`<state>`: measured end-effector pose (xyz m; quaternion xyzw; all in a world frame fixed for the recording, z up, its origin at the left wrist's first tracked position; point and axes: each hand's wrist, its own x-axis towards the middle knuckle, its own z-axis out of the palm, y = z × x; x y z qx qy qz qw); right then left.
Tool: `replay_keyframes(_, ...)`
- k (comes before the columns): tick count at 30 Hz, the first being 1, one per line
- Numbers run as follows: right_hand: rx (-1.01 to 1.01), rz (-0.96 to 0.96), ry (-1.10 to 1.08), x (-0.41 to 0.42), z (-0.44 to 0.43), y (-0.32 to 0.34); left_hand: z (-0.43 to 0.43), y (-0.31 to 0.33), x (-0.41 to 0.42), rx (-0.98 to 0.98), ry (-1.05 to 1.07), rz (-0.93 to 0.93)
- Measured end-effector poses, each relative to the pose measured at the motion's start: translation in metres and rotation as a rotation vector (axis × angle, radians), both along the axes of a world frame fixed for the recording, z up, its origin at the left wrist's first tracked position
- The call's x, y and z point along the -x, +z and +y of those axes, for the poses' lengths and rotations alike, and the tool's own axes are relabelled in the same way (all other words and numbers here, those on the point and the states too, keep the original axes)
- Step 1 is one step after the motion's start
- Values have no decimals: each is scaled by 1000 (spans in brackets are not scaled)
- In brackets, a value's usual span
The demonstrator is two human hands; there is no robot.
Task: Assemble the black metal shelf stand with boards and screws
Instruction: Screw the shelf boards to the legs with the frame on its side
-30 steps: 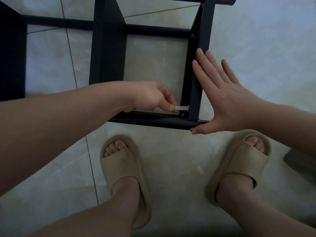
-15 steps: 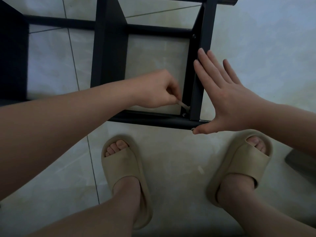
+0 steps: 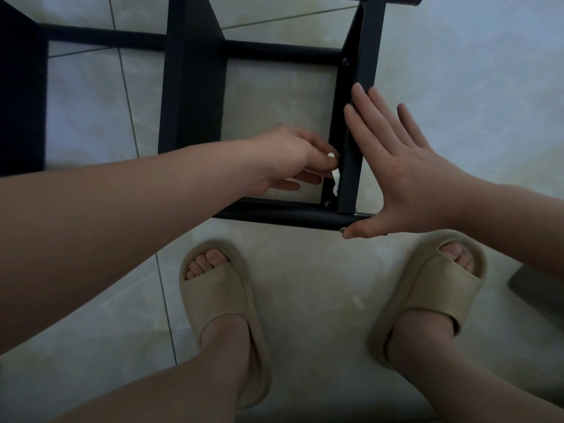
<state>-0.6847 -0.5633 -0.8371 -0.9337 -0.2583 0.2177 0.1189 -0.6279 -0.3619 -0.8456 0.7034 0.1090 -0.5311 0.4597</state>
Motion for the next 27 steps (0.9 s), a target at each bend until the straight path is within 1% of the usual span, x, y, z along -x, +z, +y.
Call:
replay_keyframes(5,-1,6,1,0,0,0,0,6,-6,-21,21,20)
replay_keyframes(18,-7,7,-3,0,0,-1,-1,4,-10,21,-45,128)
replay_keyframes(24,-8,11,-4,0,0,0,0,3,-7,9,-110,102)
replay_keyframes(27,-9,11,-3,-1,0,0,0,3,-7,12,-93,78)
